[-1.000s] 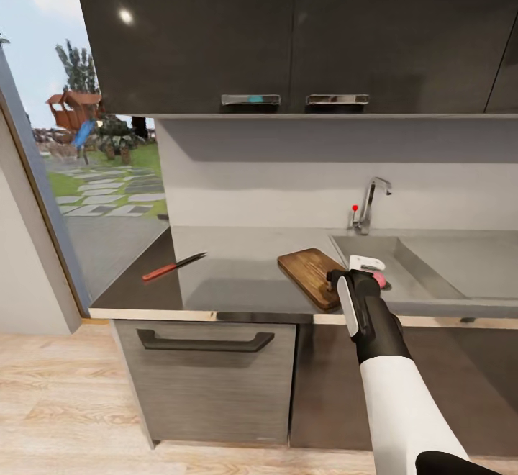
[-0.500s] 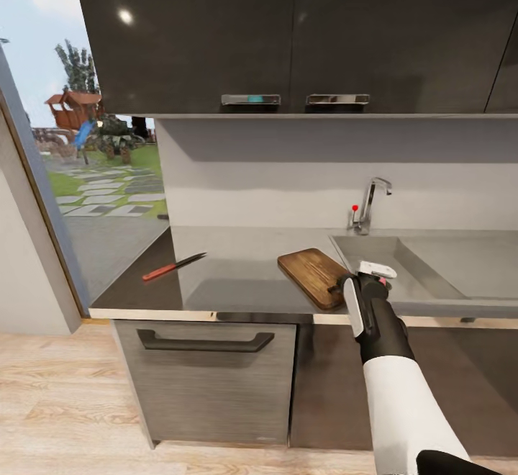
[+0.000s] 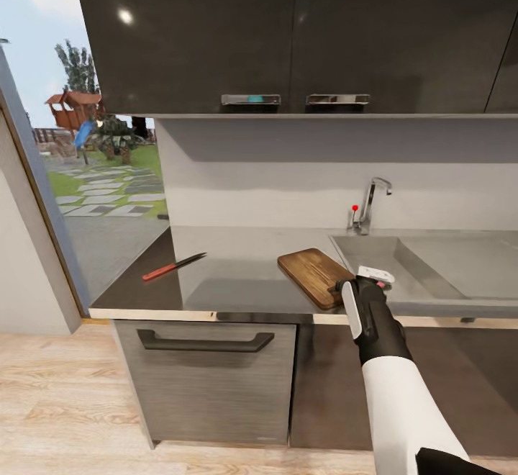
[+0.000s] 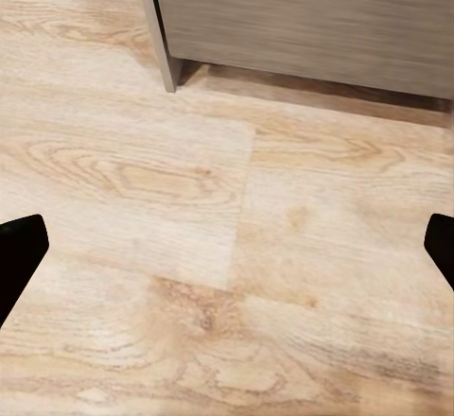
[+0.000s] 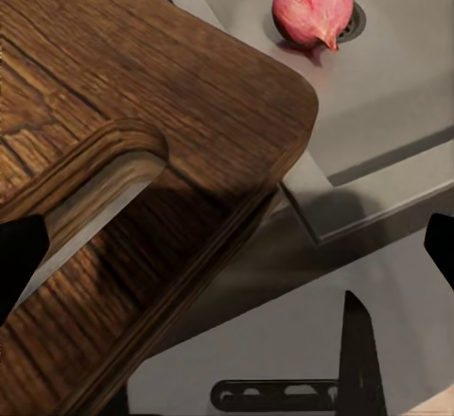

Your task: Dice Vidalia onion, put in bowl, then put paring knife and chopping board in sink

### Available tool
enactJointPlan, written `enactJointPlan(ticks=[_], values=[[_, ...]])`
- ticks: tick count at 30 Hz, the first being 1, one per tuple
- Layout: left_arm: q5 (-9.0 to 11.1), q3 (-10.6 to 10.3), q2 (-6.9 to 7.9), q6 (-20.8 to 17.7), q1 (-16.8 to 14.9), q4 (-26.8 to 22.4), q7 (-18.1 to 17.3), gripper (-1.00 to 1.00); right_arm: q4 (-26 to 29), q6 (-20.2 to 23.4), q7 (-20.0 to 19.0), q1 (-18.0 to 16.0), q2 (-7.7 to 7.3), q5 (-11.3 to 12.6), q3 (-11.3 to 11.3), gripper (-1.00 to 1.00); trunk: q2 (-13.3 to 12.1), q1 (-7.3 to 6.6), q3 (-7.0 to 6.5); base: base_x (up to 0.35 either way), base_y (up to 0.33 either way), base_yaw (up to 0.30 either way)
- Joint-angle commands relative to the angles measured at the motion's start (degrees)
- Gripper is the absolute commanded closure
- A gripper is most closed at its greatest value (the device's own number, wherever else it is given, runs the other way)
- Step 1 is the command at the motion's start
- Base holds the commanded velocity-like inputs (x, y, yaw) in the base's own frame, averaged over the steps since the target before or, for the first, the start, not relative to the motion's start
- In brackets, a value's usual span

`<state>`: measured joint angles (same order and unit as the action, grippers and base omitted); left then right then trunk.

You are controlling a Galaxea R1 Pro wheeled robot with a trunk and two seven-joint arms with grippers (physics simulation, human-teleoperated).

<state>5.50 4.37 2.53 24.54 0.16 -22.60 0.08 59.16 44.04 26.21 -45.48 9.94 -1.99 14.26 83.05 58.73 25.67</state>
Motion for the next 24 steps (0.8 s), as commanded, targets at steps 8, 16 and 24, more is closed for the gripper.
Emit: enactJointPlan(ticks=[8, 16, 24], values=[[0.5, -0.2, 0.02, 0.1, 0.0, -0.1, 0.0, -1.00, 0.0, 0.3, 0.0, 0.0, 0.05, -0.1, 0.1, -1.00, 0.0, 0.00, 0.05, 0.000, 0.000, 0.000], [0.5, -0.2, 0.02, 0.1, 0.0, -0.1, 0.0, -1.00, 0.0, 0.3, 0.0, 0.0, 0.05, -0.1, 0.1, -1.00, 0.0, 0.00, 0.05, 0.025, 0.000, 0.000], [0.6, -0.2, 0.02, 0.1, 0.0, -0.1, 0.0, -1.00, 0.0, 0.3, -0.1, 0.0, 0.05, 0.0, 0.1, -1.00, 0.0, 0.00, 0.05, 0.078, 0.000, 0.000]])
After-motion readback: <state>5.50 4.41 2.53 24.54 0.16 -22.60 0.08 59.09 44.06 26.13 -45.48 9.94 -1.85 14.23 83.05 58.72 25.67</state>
